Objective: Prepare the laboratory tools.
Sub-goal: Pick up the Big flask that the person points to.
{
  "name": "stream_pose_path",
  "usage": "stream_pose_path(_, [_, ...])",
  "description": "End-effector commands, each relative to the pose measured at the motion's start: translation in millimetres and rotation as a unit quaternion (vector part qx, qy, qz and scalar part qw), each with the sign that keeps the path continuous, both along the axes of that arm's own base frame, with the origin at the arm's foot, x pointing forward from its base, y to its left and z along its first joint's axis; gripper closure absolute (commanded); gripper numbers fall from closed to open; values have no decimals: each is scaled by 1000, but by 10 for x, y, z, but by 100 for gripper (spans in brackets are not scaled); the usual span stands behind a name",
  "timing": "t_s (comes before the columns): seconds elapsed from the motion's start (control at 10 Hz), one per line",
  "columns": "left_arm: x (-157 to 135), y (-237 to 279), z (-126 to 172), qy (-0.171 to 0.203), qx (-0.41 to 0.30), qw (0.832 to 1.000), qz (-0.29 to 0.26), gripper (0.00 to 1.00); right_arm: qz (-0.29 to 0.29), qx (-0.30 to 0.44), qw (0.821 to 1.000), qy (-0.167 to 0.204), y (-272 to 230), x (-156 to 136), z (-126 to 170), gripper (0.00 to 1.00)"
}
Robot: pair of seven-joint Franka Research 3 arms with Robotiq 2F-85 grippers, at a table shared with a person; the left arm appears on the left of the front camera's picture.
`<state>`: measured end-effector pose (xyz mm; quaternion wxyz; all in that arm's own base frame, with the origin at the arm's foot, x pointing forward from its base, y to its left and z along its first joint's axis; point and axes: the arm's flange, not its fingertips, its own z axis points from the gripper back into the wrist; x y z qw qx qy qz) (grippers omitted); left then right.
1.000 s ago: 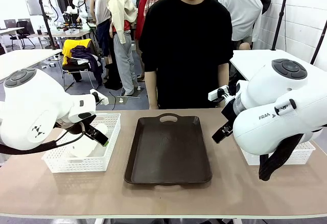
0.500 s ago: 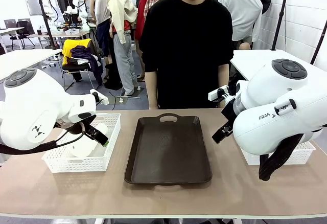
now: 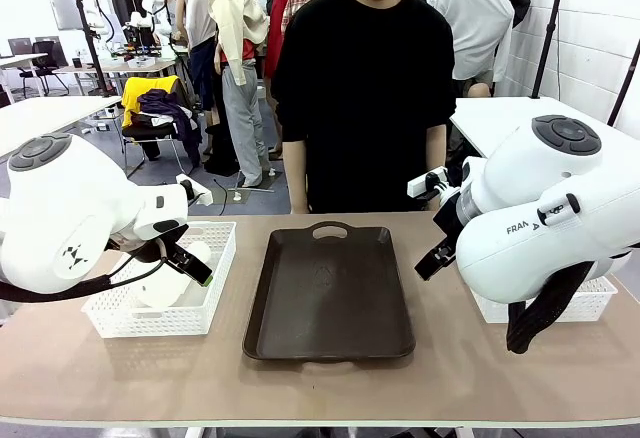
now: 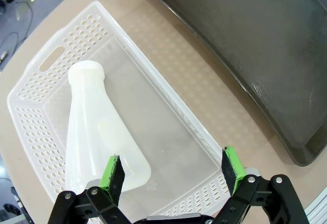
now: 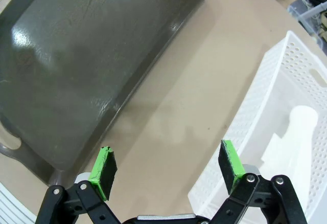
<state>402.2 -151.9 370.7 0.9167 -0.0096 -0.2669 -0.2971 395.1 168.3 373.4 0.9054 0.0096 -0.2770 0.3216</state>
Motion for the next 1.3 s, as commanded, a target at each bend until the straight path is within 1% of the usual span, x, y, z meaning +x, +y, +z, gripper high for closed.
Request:
stream_pose_path(0.0, [4, 12, 3, 0, -1, 1000, 1, 0, 0, 0, 1000, 0, -1, 0, 0, 0])
stream_pose_path(0.6, [0, 0, 0, 0, 0, 1000, 0, 0, 0, 0, 1000, 0, -1, 0, 0, 0])
stream_pose_path(0.7, [-40, 307, 23, -8, -27, 999, 19, 0, 0, 0, 1000, 0, -1, 0, 0, 0])
stream_pose_path(0.8, [-22, 466, -3, -3, -30, 999, 35, 0, 0, 0, 1000, 0, -1, 0, 0, 0])
stream_pose_path(0.9, [7, 459, -74, 29, -32, 998, 34, 0, 0, 0, 1000, 0, -1, 0, 0, 0])
stream_pose_path(1.0, [77, 197, 28, 0, -14, 1000, 26, 0, 0, 0, 1000, 0, -1, 0, 0, 0])
stream_pose_path(1.2, [77, 197, 28, 0, -14, 1000, 26, 0, 0, 0, 1000, 0, -1, 0, 0, 0])
